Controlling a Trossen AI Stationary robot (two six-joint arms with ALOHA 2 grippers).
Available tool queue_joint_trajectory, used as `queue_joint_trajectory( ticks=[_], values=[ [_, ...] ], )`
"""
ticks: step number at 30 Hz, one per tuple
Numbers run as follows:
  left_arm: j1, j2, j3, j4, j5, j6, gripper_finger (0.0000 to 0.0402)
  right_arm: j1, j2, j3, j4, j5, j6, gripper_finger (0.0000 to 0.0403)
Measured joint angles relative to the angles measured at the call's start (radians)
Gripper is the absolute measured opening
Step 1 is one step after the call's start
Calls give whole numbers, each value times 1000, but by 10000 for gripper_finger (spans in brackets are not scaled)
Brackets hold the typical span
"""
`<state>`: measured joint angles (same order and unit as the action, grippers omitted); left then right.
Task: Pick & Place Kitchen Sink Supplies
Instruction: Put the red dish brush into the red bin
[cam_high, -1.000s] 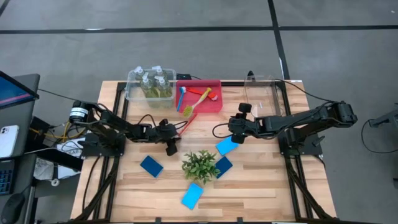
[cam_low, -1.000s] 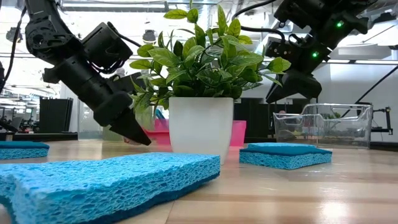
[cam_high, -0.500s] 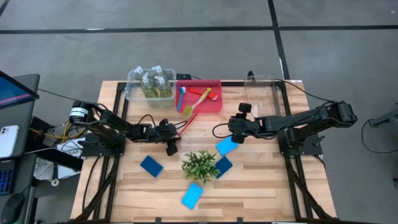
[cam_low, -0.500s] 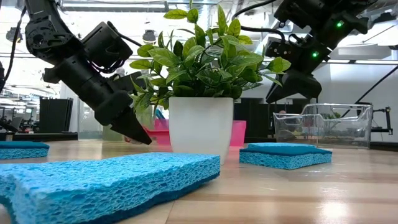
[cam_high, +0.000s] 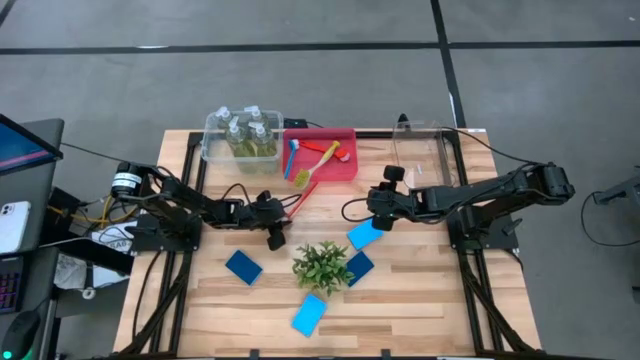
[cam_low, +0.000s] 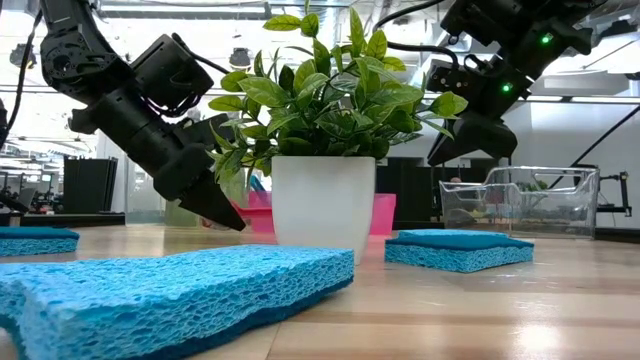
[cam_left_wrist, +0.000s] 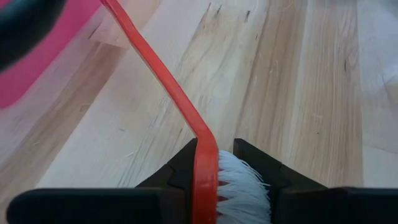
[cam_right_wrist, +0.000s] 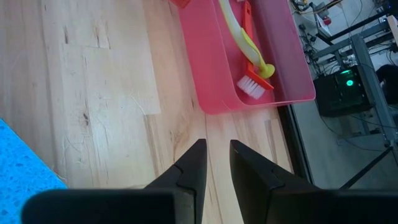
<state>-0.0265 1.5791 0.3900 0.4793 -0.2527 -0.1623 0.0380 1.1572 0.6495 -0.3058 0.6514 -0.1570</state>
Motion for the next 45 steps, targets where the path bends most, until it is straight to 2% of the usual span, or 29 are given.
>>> queue_joint_trajectory(
  ticks=[11,21,32,45],
  values=[
    [-19,-8,2,19,0,0,88,0,0,0,0,0,0,63],
    [-49,-126,2,20,-1,0,88,0,0,0,1,0,0,63],
    [-123,-234,2,21,-119,31,88,0,0,0,1,0,0,63],
    [-124,-258,2,63,-125,34,91,2,0,0,8,0,0,63]
  ],
)
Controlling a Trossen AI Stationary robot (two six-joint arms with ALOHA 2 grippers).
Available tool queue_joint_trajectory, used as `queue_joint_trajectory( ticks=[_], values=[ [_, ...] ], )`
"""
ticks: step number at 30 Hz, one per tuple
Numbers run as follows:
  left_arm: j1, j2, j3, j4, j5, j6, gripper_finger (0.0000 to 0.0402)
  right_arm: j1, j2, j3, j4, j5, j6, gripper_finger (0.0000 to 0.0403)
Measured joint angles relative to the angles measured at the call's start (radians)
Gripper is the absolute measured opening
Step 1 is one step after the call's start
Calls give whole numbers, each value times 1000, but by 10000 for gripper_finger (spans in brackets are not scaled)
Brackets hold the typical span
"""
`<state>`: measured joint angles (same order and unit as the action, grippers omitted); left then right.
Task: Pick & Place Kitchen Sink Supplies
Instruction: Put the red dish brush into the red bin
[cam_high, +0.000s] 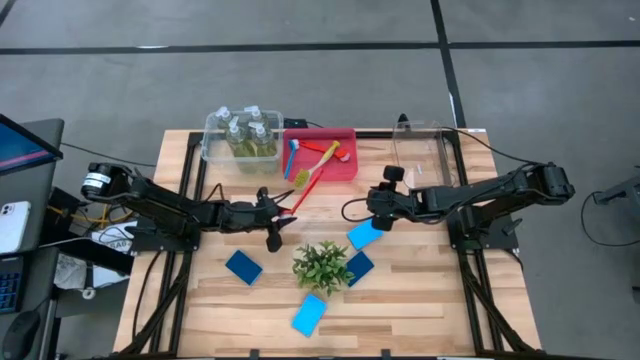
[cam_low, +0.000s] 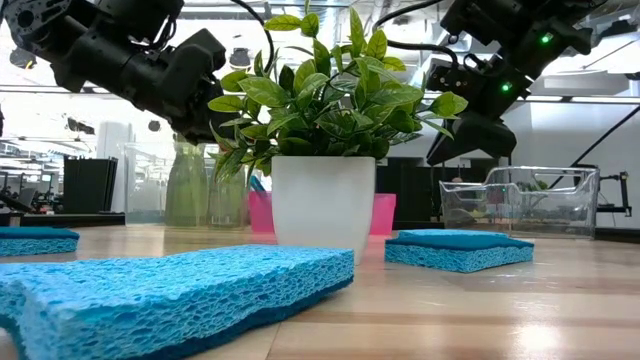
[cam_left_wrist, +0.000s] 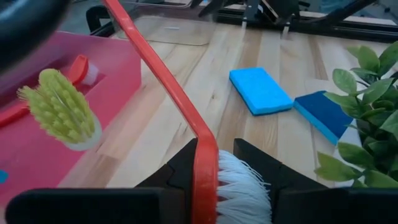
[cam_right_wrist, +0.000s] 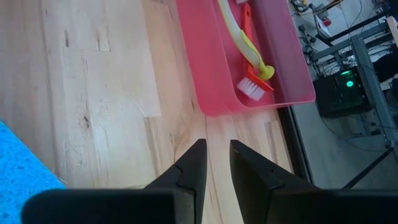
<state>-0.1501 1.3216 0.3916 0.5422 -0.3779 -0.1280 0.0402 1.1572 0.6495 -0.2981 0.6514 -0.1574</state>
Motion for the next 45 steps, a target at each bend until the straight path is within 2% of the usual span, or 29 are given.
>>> queue_joint_trajectory(
  ticks=[10,20,25,31,36,45],
  values=[
    [41,0,36,69,-33,114,92,5,0,0,0,0,0,63],
    [143,0,135,68,79,183,92,5,0,0,0,0,0,63],
    [192,0,180,67,173,184,92,5,0,0,0,0,0,63],
    [249,0,228,69,176,213,92,5,0,0,0,0,0,63],
    [294,0,238,79,257,228,92,5,0,0,0,0,0,63],
    [311,1,236,80,261,222,92,5,0,0,2,0,0,63]
  ],
)
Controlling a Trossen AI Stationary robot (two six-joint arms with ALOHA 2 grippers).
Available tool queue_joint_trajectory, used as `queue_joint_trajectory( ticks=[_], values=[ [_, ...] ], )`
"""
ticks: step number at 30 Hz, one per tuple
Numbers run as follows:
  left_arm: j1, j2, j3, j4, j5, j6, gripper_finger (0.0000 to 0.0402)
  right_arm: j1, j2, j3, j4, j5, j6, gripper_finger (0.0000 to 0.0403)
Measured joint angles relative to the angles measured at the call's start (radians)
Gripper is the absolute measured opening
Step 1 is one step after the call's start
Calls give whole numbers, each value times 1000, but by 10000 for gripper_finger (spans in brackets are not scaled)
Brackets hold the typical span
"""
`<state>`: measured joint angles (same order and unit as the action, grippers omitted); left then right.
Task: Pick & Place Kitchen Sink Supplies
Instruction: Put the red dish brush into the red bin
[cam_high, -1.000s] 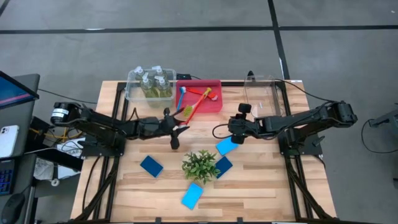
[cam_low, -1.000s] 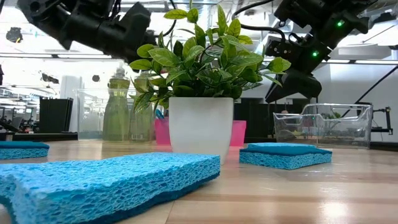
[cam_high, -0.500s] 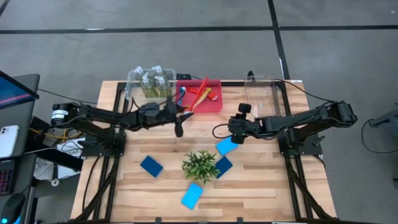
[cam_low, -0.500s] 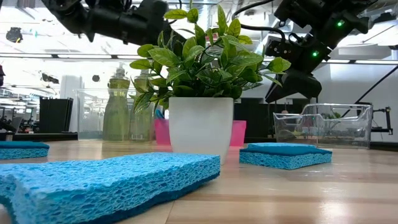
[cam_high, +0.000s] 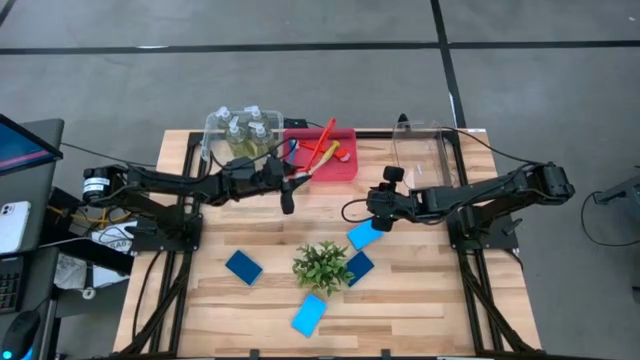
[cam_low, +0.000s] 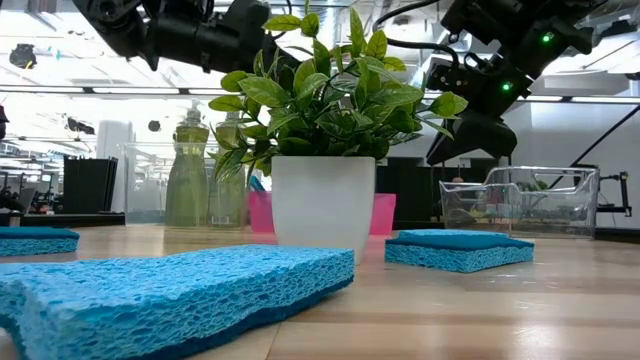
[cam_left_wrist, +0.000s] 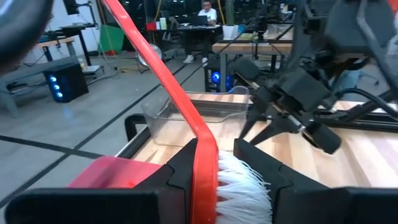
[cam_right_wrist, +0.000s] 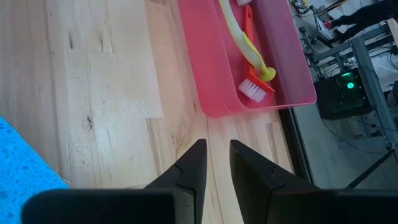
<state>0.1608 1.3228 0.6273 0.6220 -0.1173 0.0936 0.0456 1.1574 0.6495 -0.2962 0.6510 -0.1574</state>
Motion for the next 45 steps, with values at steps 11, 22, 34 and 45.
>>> queue_joint_trajectory(
  ticks=[11,22,34,45],
  values=[
    [-23,38,-2,10,-31,0,92,-2,0,0,1,0,0,63],
    [36,134,-2,28,-100,3,92,-2,0,0,2,0,0,63],
    [64,226,-2,103,-99,-5,106,-2,0,0,2,0,0,63],
    [64,226,-2,118,-145,-5,179,-2,0,0,2,0,0,63]
  ],
)
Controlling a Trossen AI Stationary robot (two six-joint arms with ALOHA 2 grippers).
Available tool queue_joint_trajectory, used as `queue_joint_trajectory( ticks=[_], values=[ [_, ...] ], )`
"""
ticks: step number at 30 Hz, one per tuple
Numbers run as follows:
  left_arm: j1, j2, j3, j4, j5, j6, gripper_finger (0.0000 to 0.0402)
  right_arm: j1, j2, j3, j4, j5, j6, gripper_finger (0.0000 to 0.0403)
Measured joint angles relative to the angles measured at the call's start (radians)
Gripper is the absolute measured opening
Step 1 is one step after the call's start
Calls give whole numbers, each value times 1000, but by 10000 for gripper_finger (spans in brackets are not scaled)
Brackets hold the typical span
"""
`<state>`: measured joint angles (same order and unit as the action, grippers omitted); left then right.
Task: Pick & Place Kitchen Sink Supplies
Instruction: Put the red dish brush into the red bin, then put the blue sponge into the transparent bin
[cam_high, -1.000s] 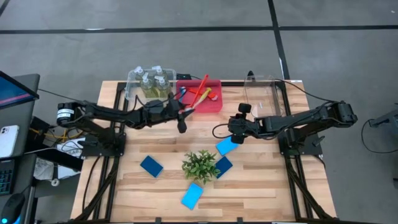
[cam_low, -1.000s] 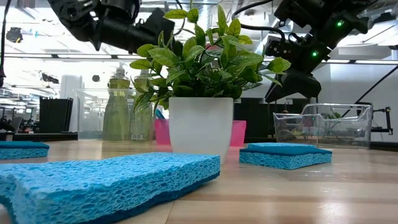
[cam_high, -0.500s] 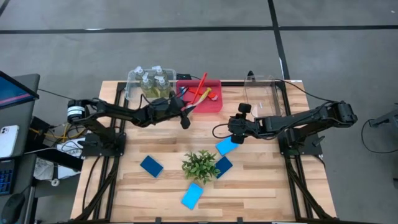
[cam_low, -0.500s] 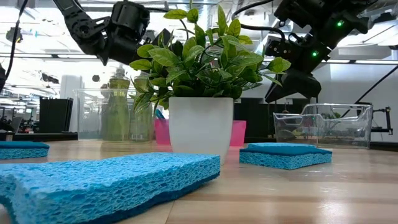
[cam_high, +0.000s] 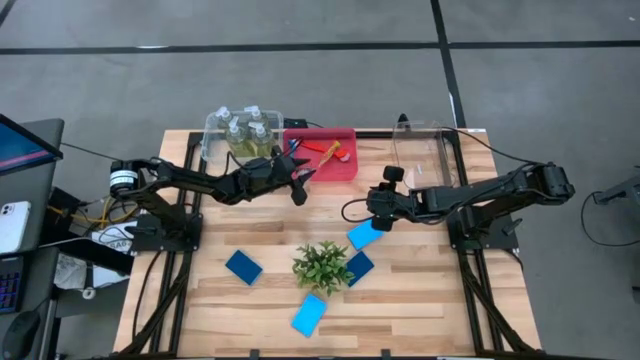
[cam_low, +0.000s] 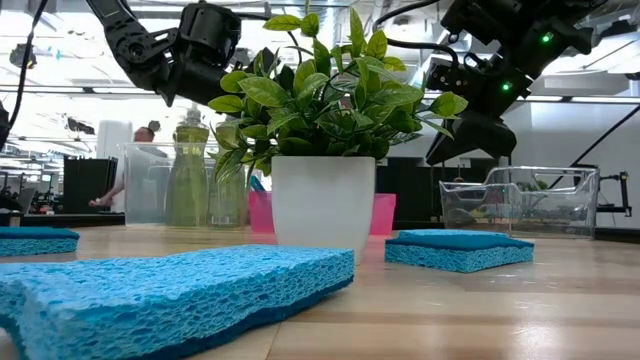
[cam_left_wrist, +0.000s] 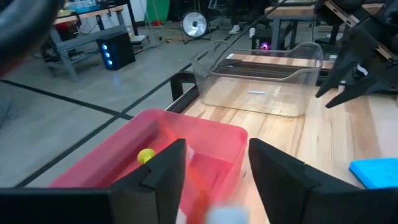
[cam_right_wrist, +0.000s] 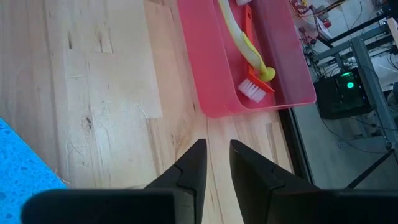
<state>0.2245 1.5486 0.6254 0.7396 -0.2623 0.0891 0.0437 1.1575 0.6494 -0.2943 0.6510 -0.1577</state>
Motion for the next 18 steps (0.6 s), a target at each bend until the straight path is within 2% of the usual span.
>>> queue_joint_trajectory(
  ticks=[7,18],
  values=[
    [0,0,0,1,-33,0,207,0,0,0,0,0,0,63],
    [-3,0,0,2,-34,-26,212,0,0,0,-18,0,-7,63]
  ],
)
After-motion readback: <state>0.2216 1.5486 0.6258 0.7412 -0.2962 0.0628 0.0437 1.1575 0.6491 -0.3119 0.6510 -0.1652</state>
